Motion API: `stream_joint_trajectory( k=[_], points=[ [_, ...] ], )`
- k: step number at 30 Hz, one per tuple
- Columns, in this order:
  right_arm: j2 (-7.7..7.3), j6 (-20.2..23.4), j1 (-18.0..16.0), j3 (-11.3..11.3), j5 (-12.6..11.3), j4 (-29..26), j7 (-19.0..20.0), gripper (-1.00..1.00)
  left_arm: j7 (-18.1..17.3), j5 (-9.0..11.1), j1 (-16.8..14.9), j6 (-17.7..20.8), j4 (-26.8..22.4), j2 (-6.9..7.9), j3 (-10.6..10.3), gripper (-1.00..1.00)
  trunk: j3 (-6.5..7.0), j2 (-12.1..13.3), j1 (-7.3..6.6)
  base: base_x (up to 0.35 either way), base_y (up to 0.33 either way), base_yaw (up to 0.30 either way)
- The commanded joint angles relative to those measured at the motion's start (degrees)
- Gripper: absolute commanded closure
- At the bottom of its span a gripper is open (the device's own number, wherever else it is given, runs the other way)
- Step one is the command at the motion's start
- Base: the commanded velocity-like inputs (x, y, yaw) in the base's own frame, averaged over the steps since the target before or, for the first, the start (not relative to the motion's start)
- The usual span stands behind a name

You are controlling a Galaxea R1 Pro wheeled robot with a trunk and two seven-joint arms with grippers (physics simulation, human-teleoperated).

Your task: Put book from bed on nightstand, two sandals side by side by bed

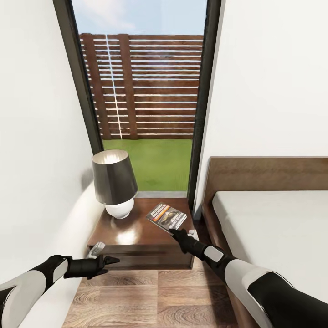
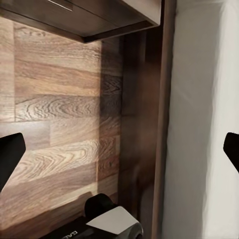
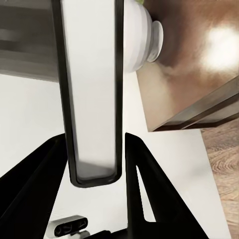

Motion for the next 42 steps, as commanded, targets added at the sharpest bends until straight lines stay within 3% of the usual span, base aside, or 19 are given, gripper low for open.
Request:
stream_joint_trajectory(
  k=[1,16,25,31,38,42],
  points=[
    [-0.01,0.37,-0.07,0.35,-0.66,0.11,0.17,1.00,-0.08,-0.43,0.06,0.46,0.01,-0.07,0.40,-1.00,-0.05,-0.03,-0.01,0.000,0.000,0.000],
    [-0.05,0.45,-0.07,0.21,-1.06,0.04,-0.03,1.00,-0.33,-0.74,5.58,0.08,0.10,-1.49,0.23,-1.00,-0.05,-0.03,-0.01,0.000,0.000,0.000],
    [-0.11,0.49,-0.07,0.26,-0.77,-0.08,0.13,1.00,-0.34,-0.90,11.15,-1.54,0.05,-1.10,0.27,-1.00,-0.05,-0.03,-0.01,0.000,0.000,0.000],
    [-0.07,0.44,-0.07,0.36,-0.68,-0.14,0.14,1.00,-0.34,-0.79,16.46,-7.14,0.07,-0.67,0.29,-1.00,-0.05,-0.03,-0.01,0.000,0.000,0.000],
    [0.02,0.42,-0.07,0.57,-0.49,-0.09,0.20,1.00,-0.97,-0.14,22.62,-17.60,0.12,0.81,0.39,-1.00,-0.05,-0.03,-0.01,0.000,0.000,0.000],
    [0.08,0.42,-0.07,0.69,-0.46,-0.16,0.15,1.00,-0.93,-0.05,23.66,-19.45,0.12,0.99,0.45,-1.00,-0.05,-0.03,-0.01,0.000,0.000,0.000]
  ],
)
